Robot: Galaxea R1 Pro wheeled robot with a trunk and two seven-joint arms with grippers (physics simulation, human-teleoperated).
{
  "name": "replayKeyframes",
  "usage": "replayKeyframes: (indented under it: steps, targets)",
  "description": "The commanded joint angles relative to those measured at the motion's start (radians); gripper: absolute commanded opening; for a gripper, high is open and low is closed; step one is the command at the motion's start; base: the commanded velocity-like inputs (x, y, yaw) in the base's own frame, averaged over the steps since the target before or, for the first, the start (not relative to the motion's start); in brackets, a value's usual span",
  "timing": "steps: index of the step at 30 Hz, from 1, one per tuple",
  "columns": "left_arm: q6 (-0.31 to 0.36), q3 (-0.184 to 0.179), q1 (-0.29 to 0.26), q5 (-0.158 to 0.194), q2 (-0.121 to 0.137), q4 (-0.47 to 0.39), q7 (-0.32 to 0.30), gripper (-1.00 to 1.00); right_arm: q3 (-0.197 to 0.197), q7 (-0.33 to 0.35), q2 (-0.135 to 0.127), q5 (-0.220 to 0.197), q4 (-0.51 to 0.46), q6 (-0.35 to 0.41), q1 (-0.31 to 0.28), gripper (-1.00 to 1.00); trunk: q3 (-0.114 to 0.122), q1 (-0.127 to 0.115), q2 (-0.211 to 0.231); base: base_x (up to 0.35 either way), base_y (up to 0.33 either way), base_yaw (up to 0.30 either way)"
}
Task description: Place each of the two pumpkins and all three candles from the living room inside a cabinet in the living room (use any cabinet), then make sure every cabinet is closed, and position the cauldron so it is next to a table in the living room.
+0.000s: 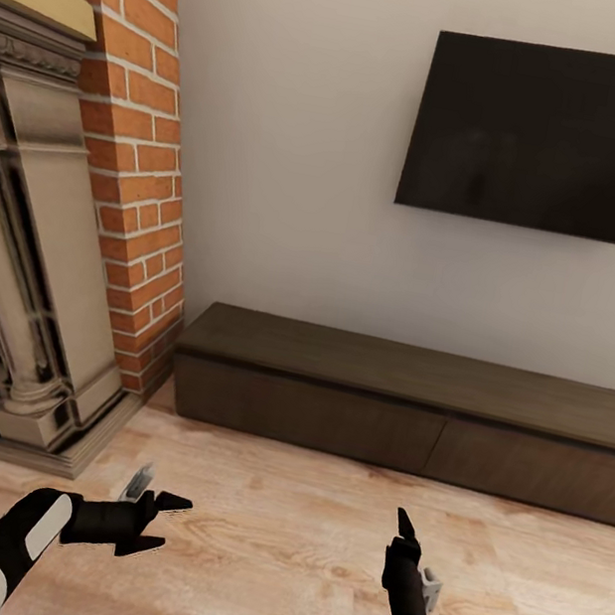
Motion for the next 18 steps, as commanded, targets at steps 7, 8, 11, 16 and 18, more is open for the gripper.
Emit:
replayKeyframes:
  steps: [7,8,11,16,18]
  targets:
    - [-0.005,-0.001,0.001,-0.001,0.000,0.000,-0.053,1.00,-0.001,0.000,-0.001,-0.003,0.000,0.000,0.000,1.00,0.000,0.000,0.000,0.307,-0.079,0.000]
    - [-0.005,-0.001,0.001,-0.001,0.000,0.000,-0.055,1.00,-0.001,0.001,0.000,-0.002,0.000,0.000,0.000,1.00,0.000,0.000,0.000,0.318,-0.093,0.000]
    - [-0.005,-0.001,0.001,-0.001,0.001,0.000,-0.057,1.00,-0.001,0.000,0.000,-0.002,0.000,0.000,0.000,1.00,0.000,0.000,0.000,0.320,-0.094,0.000]
    - [-0.005,-0.001,0.001,-0.001,0.002,0.000,-0.059,1.00,0.000,0.001,0.001,0.000,0.000,0.000,0.000,1.00,0.000,0.000,0.000,0.320,-0.095,0.000]
    - [-0.005,-0.001,0.001,-0.001,0.002,0.000,-0.059,1.00,0.000,0.001,0.001,0.002,0.000,0.000,0.000,1.00,0.000,0.000,0.000,0.320,-0.095,0.000]
